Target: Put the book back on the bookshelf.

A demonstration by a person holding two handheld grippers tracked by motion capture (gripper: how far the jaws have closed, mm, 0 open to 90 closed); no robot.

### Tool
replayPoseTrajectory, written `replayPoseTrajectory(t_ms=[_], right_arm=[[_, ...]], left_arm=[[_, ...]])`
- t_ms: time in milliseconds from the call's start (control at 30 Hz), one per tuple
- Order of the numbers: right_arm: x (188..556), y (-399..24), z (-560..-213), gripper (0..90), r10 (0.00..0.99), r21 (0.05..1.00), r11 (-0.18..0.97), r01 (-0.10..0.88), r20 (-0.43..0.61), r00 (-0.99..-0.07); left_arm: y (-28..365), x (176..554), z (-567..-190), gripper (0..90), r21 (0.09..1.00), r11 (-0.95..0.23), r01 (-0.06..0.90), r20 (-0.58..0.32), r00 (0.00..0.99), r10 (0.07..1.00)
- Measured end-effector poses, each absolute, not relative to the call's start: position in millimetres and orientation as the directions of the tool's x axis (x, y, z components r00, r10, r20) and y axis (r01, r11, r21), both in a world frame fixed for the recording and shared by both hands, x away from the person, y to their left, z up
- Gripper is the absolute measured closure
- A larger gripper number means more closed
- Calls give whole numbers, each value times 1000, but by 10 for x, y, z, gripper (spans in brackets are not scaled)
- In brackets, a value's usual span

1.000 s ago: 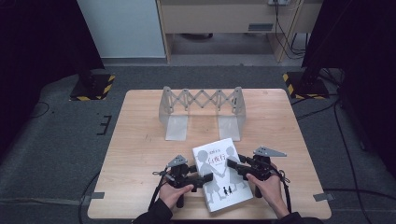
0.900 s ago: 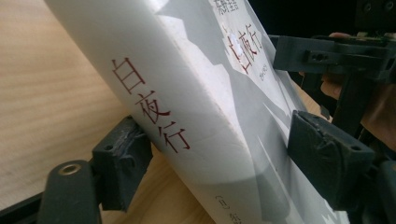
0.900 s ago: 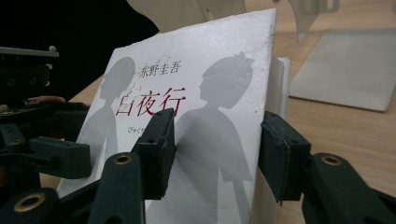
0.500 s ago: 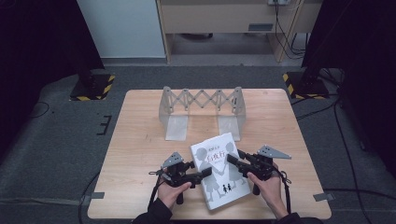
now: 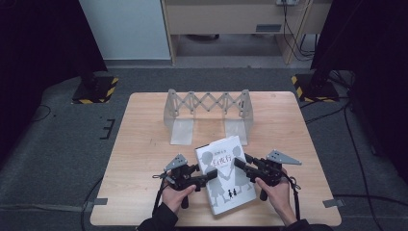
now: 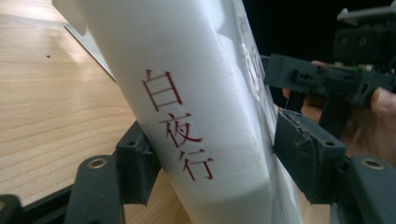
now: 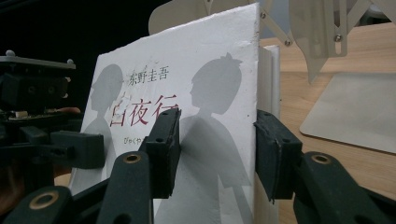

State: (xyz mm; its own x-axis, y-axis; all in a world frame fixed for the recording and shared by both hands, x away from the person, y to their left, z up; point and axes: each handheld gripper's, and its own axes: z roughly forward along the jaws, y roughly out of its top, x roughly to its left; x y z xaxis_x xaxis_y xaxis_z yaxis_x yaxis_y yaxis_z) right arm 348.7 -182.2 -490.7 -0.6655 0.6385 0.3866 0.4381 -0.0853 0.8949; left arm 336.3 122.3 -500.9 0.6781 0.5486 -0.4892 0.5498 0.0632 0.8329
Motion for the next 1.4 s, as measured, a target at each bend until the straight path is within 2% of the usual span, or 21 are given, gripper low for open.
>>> replayPoseTrajectory(t_ms=[200,700,767,967,1133,1167,1233,1267,1300,1400], right_arm=[[3490,-1820,-4870,561,629,907,-96,411,375,-681],[3494,-1803,-4884,572,617,910,-103,403,376,-692],[3482,-1771,-4874,571,605,910,-99,403,377,-701],[3491,-1783,-4879,558,605,907,-99,410,382,-699],[3496,-1866,-4851,509,634,917,-117,381,364,-682],[3507,-1960,-4838,466,654,919,-139,368,364,-663],[3518,-2055,-4841,442,670,917,-151,369,370,-644],[3518,-2055,-4841,442,670,917,-151,369,370,-644],[3534,-2159,-4858,401,701,916,-142,375,361,-615],[3579,-2294,-4902,350,756,913,-100,396,329,-566]], left_arm=[[1246,3380,-4942,369,848,83,523,-476,684,553],[1142,3435,-4984,332,866,60,496,-449,721,528],[1137,3426,-4983,379,862,85,500,-470,723,506],[1118,3382,-4942,413,859,92,503,-472,710,523],[1096,3360,-4907,438,857,103,504,-477,704,526],[1099,3357,-4897,444,850,108,516,-490,696,524],[1104,3352,-4886,451,840,113,531,-505,687,523],[1104,3352,-4886,456,840,113,531,-505,687,523],[1105,3347,-4866,459,832,113,543,-514,679,524],[1111,3350,-4828,470,821,113,559,-528,671,520]])
